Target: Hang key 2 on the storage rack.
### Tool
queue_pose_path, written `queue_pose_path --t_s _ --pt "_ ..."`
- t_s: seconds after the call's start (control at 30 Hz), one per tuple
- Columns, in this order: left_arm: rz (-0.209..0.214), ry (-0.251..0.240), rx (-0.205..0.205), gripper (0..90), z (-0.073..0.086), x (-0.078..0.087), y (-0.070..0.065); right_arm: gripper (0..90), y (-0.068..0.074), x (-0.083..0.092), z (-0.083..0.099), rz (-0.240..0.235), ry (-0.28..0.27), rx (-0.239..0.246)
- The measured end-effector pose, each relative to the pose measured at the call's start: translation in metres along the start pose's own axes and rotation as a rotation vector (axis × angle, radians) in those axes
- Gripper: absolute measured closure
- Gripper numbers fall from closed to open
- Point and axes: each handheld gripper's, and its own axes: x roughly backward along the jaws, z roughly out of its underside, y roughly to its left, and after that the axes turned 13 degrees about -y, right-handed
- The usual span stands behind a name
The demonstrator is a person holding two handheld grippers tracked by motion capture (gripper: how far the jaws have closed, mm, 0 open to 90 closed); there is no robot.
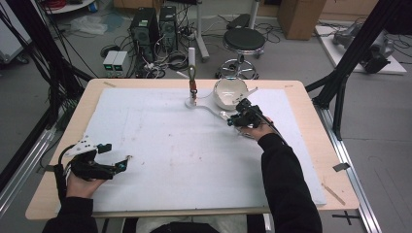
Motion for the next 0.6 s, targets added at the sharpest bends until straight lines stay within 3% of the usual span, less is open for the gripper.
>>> queue_pose_path --t_s 0.3,0.6 --pt "0.021 -0.015 0.004 3.9 -0.001 -0.002 -0.003 75.2 0.013 0.022 -0.008 0.015 -0.053 -0.004" --pt "0.054 -0.017 0.003 3.9 -0.004 -0.011 -0.005 75.4 0.026 0.045 -0.020 0.004 -0.180 -0.006"
